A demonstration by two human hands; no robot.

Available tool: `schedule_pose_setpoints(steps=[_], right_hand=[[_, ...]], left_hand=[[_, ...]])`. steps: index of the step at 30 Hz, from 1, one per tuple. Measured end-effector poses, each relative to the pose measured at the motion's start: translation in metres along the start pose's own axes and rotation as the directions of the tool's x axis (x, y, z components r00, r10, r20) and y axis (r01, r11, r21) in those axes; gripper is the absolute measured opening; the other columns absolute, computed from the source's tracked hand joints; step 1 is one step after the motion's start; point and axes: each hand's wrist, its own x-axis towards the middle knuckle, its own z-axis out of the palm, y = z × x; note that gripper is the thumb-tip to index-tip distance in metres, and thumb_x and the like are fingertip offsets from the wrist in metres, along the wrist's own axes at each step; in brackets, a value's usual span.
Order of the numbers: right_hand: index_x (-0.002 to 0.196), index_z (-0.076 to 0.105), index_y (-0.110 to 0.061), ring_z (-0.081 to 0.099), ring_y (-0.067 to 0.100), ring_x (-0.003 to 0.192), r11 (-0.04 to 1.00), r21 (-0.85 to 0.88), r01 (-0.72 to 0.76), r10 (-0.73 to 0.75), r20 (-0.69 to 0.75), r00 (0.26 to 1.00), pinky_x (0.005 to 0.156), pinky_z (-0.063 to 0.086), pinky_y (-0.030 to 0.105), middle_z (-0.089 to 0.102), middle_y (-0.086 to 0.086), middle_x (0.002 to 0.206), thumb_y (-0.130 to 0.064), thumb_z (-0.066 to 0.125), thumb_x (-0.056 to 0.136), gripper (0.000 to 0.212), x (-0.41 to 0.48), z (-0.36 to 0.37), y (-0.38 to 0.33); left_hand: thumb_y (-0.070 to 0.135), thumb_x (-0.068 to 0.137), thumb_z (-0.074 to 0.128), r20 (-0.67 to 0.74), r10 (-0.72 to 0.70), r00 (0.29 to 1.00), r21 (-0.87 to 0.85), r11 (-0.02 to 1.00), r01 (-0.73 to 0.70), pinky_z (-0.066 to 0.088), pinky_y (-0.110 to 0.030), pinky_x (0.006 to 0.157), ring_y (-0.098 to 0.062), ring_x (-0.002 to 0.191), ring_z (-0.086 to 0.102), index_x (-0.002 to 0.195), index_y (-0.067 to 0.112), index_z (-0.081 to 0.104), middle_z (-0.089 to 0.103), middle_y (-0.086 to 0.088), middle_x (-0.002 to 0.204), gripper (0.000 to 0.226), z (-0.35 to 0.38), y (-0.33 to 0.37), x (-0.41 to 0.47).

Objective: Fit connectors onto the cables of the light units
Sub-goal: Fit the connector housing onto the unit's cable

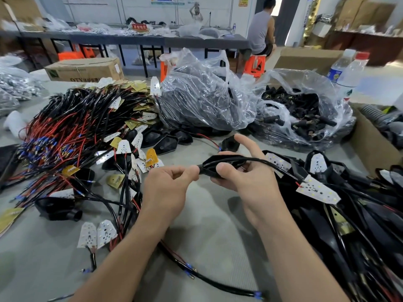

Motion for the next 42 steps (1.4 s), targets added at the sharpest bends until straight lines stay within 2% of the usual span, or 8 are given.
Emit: schedule_pose_setpoints(steps=[7,13,19,24,27,33,37,42], right_hand=[[0.121,0.059,-0.014,0.072,0.018,0.07,0.932,0.348,-0.105,0.153,-0.113,0.982,0.054,0.055,0.025,0.069,0.024,0.108,-0.005,0.077,0.072,0.053,0.0,0.009,-0.004],[0.114,0.062,-0.016,0.07,0.018,0.075,0.955,0.296,-0.036,0.052,-0.048,0.997,0.059,0.053,0.026,0.077,0.014,0.096,-0.009,0.068,0.09,0.026,-0.002,0.013,-0.005],[0.103,0.07,-0.009,0.064,0.016,0.085,0.974,0.228,-0.003,0.031,-0.122,0.992,0.071,0.052,0.026,0.072,0.008,0.1,-0.011,0.05,0.104,0.021,0.0,0.011,-0.009],[0.087,0.073,-0.003,0.068,0.024,0.09,0.97,0.237,-0.055,0.101,-0.185,0.978,0.086,0.053,0.039,0.075,0.015,0.1,-0.011,0.056,0.101,0.023,0.002,0.007,-0.011],[0.09,0.075,-0.001,0.067,0.021,0.082,0.987,0.155,-0.049,0.073,-0.148,0.986,0.08,0.055,0.034,0.074,0.013,0.093,-0.009,0.059,0.098,0.019,0.0,0.008,-0.011],[0.093,0.078,-0.008,0.072,0.007,0.086,0.999,0.034,-0.015,0.017,-0.071,0.997,0.073,0.055,0.016,0.078,0.0,0.089,-0.007,0.065,0.094,0.013,-0.002,0.001,-0.009],[0.096,0.078,-0.01,0.072,0.007,0.086,0.998,0.052,-0.026,0.026,-0.012,1.0,0.071,0.057,0.019,0.079,0.0,0.092,-0.004,0.063,0.094,0.016,-0.003,-0.001,-0.01],[0.12,0.071,-0.024,0.072,0.024,0.096,0.999,0.026,-0.04,0.042,-0.068,0.997,0.068,0.056,0.022,0.074,0.017,0.11,0.001,0.059,0.097,0.036,0.0,0.0,-0.008]], left_hand=[[0.034,0.087,0.058,0.142,0.027,0.99,-0.196,0.981,0.002,0.016,-0.026,0.045,-0.014,0.045,0.02,0.045,0.02,0.04,0.026,0.002,0.047,0.048,-0.005,0.015,-0.007],[0.015,0.064,0.063,0.525,-0.122,0.843,-0.592,0.659,0.464,0.009,-0.027,0.044,-0.013,0.046,0.008,0.045,0.022,0.033,0.021,0.005,0.045,0.036,-0.009,0.026,-0.008],[0.023,0.073,0.054,0.375,-0.07,0.925,-0.543,0.792,0.28,0.029,-0.026,0.043,-0.019,0.041,0.031,0.043,0.016,0.041,0.025,-0.003,0.044,0.034,-0.006,0.02,-0.009],[0.035,0.097,0.059,0.158,-0.108,0.982,-0.197,0.97,0.138,0.041,-0.026,0.052,-0.019,0.052,0.055,0.067,0.02,0.069,0.067,-0.011,0.06,0.035,-0.001,0.008,-0.004],[0.028,0.103,0.057,0.194,-0.118,0.974,-0.183,0.971,0.154,0.038,-0.018,0.044,-0.012,0.045,0.053,0.099,0.033,0.077,0.068,0.0,0.059,0.02,0.005,0.009,-0.007],[0.01,0.07,0.076,0.31,-0.12,0.943,-0.58,0.762,0.288,0.054,-0.02,0.057,-0.013,0.057,0.062,0.095,0.016,0.083,0.069,-0.013,0.071,0.026,-0.004,0.015,-0.004],[0.006,0.068,0.07,0.342,-0.1,0.934,-0.598,0.743,0.299,0.055,-0.02,0.061,-0.014,0.061,0.064,0.102,0.016,0.082,0.069,-0.015,0.072,0.037,-0.008,0.012,-0.001],[0.012,0.08,0.067,0.49,-0.049,0.87,-0.514,0.79,0.334,0.059,-0.021,0.069,-0.015,0.081,0.075,0.119,0.013,0.076,0.077,-0.018,0.103,0.04,-0.008,0.012,-0.002]])
